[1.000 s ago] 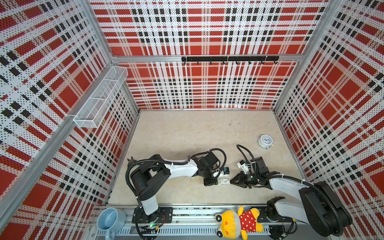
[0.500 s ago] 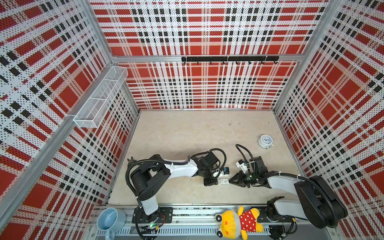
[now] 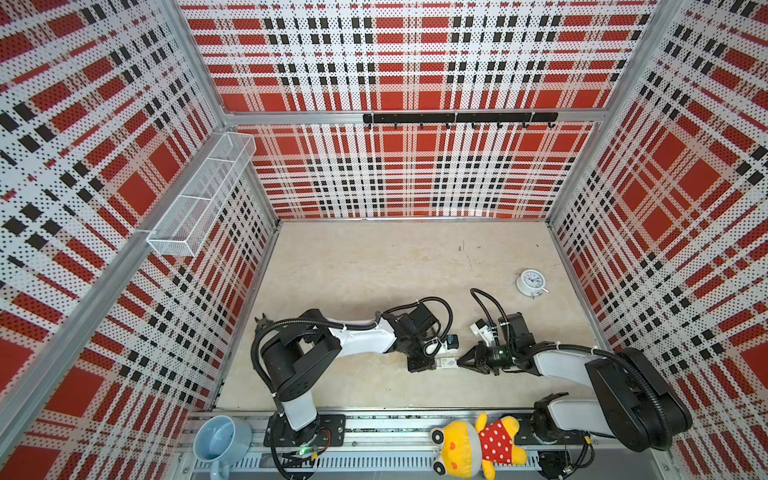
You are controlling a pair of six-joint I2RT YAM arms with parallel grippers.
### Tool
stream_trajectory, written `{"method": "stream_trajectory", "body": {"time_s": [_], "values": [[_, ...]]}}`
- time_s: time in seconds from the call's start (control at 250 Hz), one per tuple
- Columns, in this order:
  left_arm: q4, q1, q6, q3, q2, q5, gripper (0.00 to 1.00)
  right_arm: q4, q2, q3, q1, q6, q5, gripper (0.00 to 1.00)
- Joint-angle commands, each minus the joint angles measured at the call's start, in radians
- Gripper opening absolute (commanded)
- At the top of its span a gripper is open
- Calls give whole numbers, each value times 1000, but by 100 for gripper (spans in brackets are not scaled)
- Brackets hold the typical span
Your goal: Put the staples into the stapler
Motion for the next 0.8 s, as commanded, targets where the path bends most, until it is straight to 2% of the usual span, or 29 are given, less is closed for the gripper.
{"method": "stream_trajectory", "body": {"time_s": [0.0,0.096,0.188,0.284,0.52,0.796], "values": [[11,2,-1,-4,-3,17,31,37,24,19,1,-6,-11,12],[9,2,-2,-5,-6,15,31,42,30,19,1,-7,-3,10],[10,2,0,-6,-8,14,31,52,32,17,1,-2,-5,2],[7,2,0,-5,-9,14,31,41,23,12,1,-6,8,0],[5,3,5,-11,-14,11,31,10,-51,-20,1,0,53,0],[5,5,8,-19,-19,11,31,-107,-169,-26,0,-3,115,0]]}}
